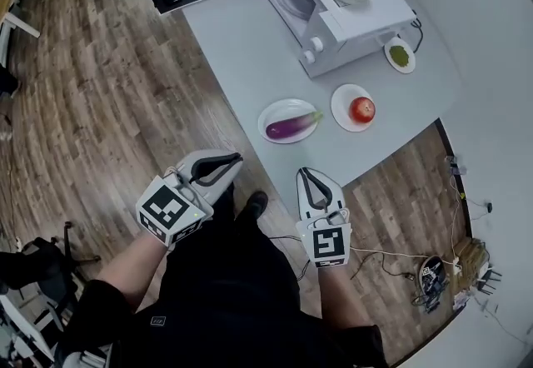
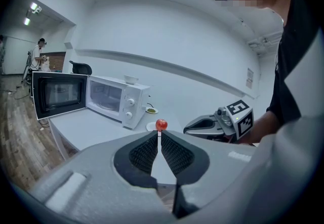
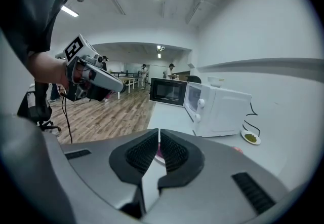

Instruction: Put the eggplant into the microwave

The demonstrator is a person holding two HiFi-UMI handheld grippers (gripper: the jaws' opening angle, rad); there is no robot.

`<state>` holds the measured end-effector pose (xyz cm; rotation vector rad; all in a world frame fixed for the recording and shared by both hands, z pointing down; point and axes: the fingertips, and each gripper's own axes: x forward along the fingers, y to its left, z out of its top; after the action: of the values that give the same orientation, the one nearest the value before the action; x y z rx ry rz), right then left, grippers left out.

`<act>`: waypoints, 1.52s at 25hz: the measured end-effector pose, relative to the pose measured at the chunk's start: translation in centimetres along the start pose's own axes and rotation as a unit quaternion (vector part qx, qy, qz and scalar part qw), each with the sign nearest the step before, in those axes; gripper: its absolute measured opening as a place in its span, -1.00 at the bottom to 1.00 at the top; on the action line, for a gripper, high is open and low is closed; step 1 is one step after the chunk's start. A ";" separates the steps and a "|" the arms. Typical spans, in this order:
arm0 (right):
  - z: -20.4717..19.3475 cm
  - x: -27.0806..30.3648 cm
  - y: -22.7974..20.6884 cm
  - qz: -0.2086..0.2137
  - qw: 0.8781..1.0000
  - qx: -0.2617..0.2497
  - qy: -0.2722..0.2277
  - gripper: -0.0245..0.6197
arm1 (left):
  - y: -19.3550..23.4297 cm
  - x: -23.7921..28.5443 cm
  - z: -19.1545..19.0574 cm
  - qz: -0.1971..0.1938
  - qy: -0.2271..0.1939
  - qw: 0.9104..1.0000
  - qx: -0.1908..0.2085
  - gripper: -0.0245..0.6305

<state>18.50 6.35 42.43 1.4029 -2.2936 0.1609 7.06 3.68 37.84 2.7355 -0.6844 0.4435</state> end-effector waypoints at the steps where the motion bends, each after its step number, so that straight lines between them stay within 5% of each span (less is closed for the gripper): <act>1: -0.4 0.8 -0.1 0.004 1.000 -0.003 0.003 -0.87 | 0.6 0.4 -0.4 0.004 -0.001 1.000 -0.002 -0.84; 21: -8.3 9.4 -1.7 0.027 0.991 -0.117 0.065 -0.87 | 5.9 7.8 -6.0 0.019 0.015 0.999 0.022 -0.84; 38: -13.7 12.1 -2.7 0.038 0.940 -0.304 0.148 -0.66 | 6.9 9.7 -9.5 0.001 0.041 0.998 0.040 -0.84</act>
<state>20.45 -0.38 59.54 0.9000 -1.9115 -0.2781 9.64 -2.79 51.38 2.7737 -0.6609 0.5935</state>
